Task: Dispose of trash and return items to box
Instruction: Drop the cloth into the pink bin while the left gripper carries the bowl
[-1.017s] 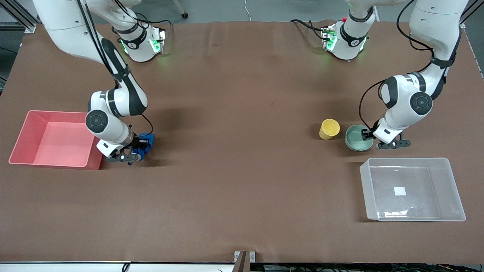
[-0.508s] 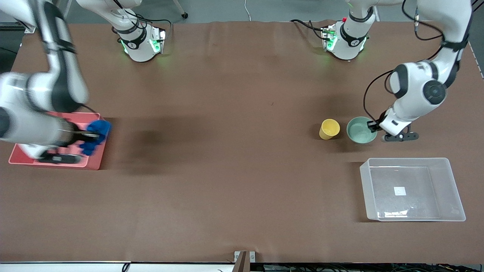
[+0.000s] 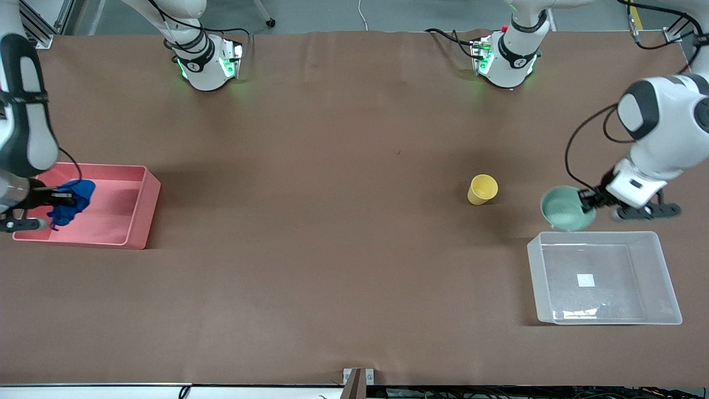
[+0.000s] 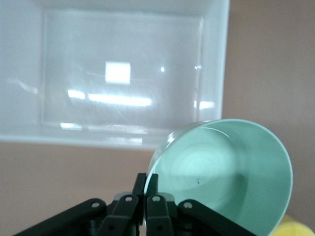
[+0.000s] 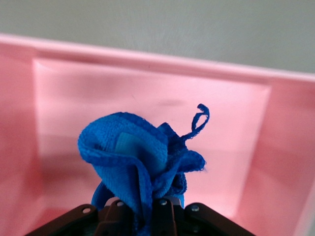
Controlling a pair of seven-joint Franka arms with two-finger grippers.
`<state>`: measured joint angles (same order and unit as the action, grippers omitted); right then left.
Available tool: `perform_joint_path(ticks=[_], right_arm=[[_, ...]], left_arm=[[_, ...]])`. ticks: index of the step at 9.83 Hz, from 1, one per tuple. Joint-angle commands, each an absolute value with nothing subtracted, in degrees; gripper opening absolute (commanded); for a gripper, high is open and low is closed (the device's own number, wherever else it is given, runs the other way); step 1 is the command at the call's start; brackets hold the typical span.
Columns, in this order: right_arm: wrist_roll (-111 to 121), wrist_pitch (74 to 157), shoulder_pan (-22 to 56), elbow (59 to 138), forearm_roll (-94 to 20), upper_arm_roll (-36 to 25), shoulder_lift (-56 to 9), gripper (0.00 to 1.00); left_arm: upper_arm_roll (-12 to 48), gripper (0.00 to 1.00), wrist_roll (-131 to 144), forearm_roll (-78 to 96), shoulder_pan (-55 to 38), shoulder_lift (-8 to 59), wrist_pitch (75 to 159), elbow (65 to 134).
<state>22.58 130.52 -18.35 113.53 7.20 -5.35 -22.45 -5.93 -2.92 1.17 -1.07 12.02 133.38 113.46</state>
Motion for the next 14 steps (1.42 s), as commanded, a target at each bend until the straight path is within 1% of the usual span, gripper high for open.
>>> perform_joint_path(ticks=[1,2,3,4,5,6,8,9,10,11,12,13,14], right_arm=[[21.89,137.62,-18.55,119.96,8.27,-3.96,-22.49,0.09],[21.80,137.81,-18.46,119.80,8.09,-3.87,-22.85,0.25],[21.80,137.46,-18.11,119.79,8.09,-3.87,-23.29,0.98],[21.62,137.29,-18.11,119.10,8.17,-3.78,-23.29,1.00],[21.53,136.07,-18.11,116.74,8.09,-3.78,-23.12,1.00],[21.45,131.27,-17.58,113.24,8.09,-3.52,-21.72,1.00],[12.90,113.55,-13.56,102.18,7.56,-3.34,-16.64,1.00],[7.79,108.86,-10.49,99.08,7.56,-3.34,-14.35,1.00],[0.25,107.07,-7.07,98.71,7.47,-3.25,-11.11,1.00],[-6.09,103.74,-2.77,98.53,7.56,-3.34,-8.29,1.00],[-7.11,101.54,-1.07,97.74,7.47,-3.25,-5.83,1.00],[-6.51,98.82,-1.32,96.52,3.99,-3.43,-2.93,1.00],[-5.55,95.05,-1.84,94.24,-0.13,-4.21,-0.29,1.00]], left_arm=[[-6.76,0.01,-4.31,2.36,-0.79,26.32,128.69,97.36],[-8.68,0.02,-5.09,4.29,-0.88,31.07,127.11,91.55],[-9.57,0.02,-6.75,7.26,-0.70,34.77,126.83,88.19],[-11.76,0.02,-9.55,10.17,-0.62,38.11,126.91,87.20],[-12.73,0.02,-13.23,13.41,-0.53,41.36,127.44,85.45],[-13.01,0.03,-15.19,17.71,-0.27,43.75,128.75,84.99],[-13.01,0.06,-15.90,19.42,0.08,47.27,132.44,85.25],[-13.01,0.09,-16.87,19.42,0.52,48.16,133.06,85.25],[-13.01,0.33,-16.96,19.08,0.70,47.73,133.07,85.17],[-13.01,0.98,-16.88,18.81,0.27,45.46,133.07,85.17],[-12.92,1.00,-16.18,18.46,-0.08,41.52,132.63,86.04],[-12.66,1.00,-16.00,16.46,-0.78,36.79,132.28,88.92],[-11.96,1.00,-15.91,13.74,-0.96,30.65,132.19,93.64]])
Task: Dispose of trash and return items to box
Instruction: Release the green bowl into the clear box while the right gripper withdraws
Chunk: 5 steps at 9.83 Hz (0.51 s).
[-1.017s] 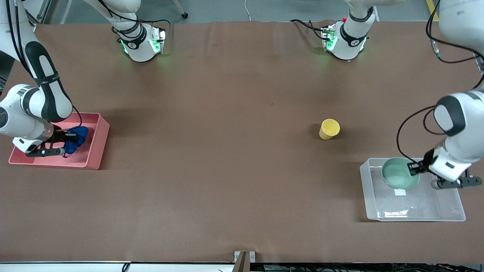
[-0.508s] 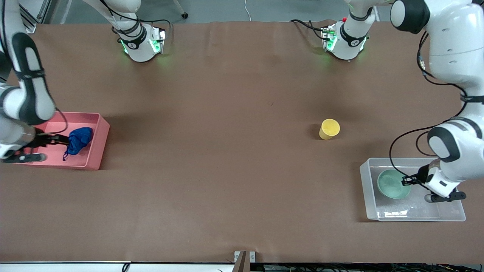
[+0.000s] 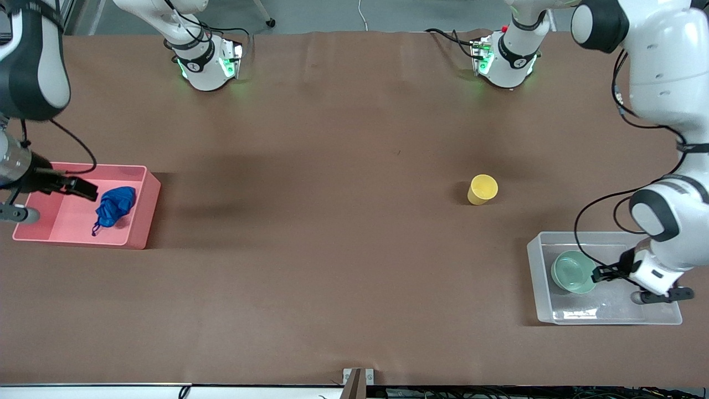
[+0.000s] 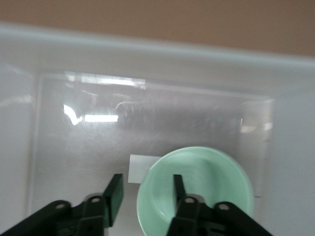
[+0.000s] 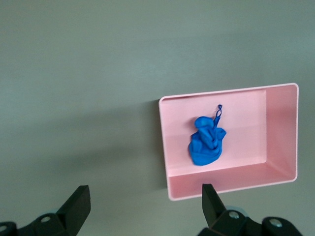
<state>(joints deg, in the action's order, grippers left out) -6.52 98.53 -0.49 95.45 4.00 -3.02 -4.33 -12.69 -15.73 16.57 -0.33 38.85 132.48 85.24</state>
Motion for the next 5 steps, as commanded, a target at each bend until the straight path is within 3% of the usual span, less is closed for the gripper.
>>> perform_joint_path(ticks=[1,5], right_arm=[[-4.41,90.31,-2.80,90.91,-0.52,-4.31,0.43,1.00],[-3.52,86.57,-4.66,87.72,-1.23,-4.04,0.44,1.00]], left_arm=[[-10.04,1.00,-15.30,10.58,-0.88,24.41,132.19,99.61],[-1.34,1.00,-9.94,4.31,-0.79,7.50,132.19,120.80]])
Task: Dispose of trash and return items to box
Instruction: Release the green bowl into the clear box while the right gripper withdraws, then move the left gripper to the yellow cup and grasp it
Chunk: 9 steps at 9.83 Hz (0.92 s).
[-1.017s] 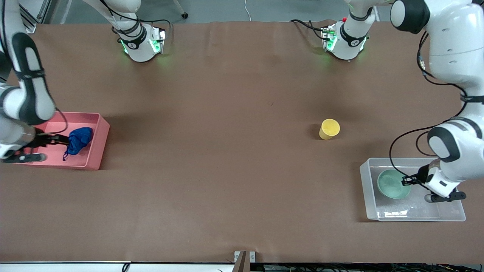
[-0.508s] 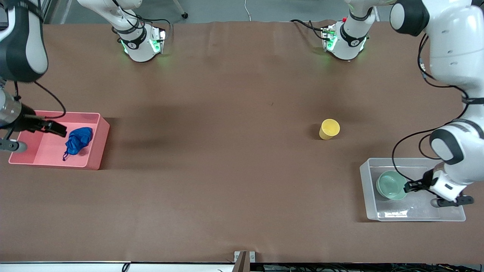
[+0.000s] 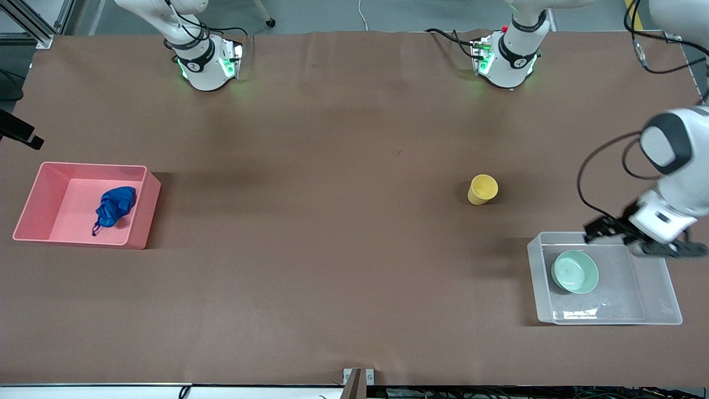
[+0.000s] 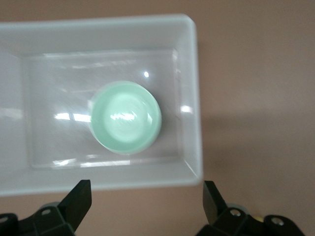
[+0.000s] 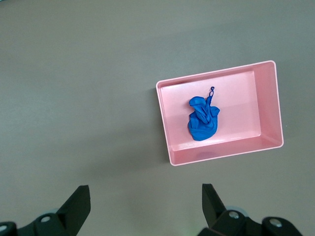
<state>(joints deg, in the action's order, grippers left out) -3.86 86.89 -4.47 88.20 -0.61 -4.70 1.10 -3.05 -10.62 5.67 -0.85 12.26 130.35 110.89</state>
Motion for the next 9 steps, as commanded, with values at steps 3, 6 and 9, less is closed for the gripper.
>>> perform_joint_path(ticks=[3,6,9], right_arm=[[-2.29,85.96,-4.57,87.37,-0.97,-3.78,0.53,1.00],[-2.20,84.91,-4.04,84.57,-0.35,-3.43,0.35,1.00],[-0.63,80.24,-2.90,81.12,2.01,-3.51,0.26,1.00]], left_arm=[[3.42,1.00,-9.67,4.31,-0.88,5.36,132.54,129.97],[6.33,0.95,-9.67,4.31,-0.88,6.59,135.07,134.46],[7.56,0.84,-9.58,4.31,-0.88,9.92,138.69,135.09]])
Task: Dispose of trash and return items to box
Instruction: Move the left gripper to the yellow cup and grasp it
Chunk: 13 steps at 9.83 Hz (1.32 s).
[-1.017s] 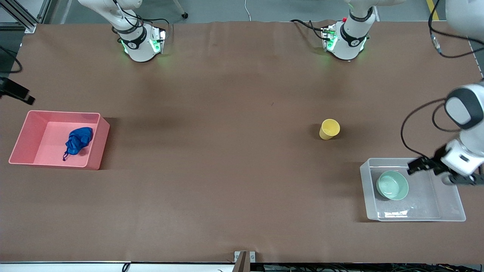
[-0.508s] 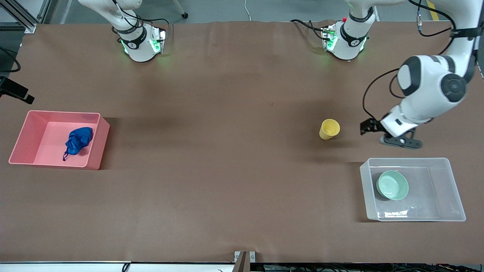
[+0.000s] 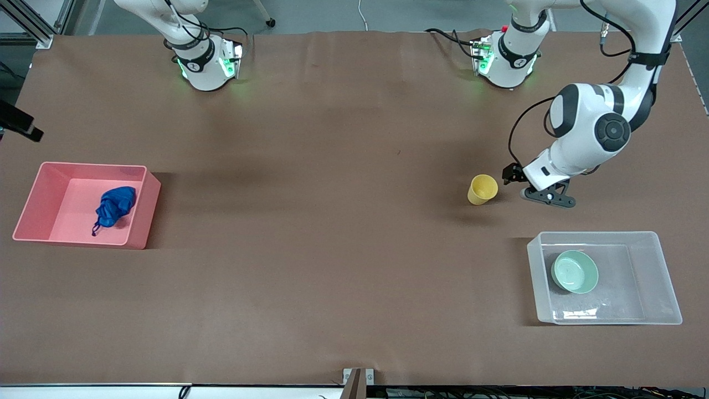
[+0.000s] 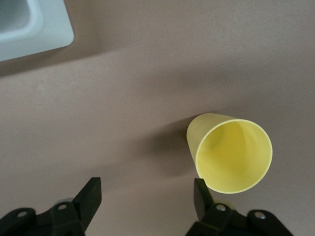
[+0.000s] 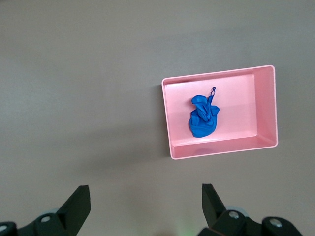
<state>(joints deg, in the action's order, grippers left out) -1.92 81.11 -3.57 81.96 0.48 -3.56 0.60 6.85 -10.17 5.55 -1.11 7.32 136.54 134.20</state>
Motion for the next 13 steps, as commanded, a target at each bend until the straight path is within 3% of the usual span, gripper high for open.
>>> perform_joint_path(ticks=[1,4,5,7,9,13], right_arm=[[-0.62,80.85,-2.81,81.21,2.20,-3.52,0.26,1.00],[-1.05,80.95,-2.29,81.30,2.90,-3.43,0.18,1.00],[-1.32,80.86,-2.37,81.39,2.29,-3.43,0.26,1.00],[-1.32,81.47,-2.37,81.65,2.11,-3.43,0.18,1.00],[-1.32,81.56,-2.46,81.65,2.11,-3.43,0.18,1.00],[-1.32,81.47,-2.55,81.65,2.11,-3.52,0.18,1.00]], left_arm=[[9.04,0.84,-9.49,4.31,-0.79,10.37,139.04,135.09],[10.36,0.79,-9.32,4.39,-0.79,12.12,141.93,135.35],[10.81,0.66,-8.97,4.39,-0.79,13.09,143.94,136.22],[11.86,0.26,-7.13,4.39,-0.79,13.97,145.90,137.02],[12.13,0.01,-6.06,4.39,-0.79,14.33,145.90,137.20],[12.49,0.00,-8.69,4.39,-0.70,11.61,142.58,133.18]])
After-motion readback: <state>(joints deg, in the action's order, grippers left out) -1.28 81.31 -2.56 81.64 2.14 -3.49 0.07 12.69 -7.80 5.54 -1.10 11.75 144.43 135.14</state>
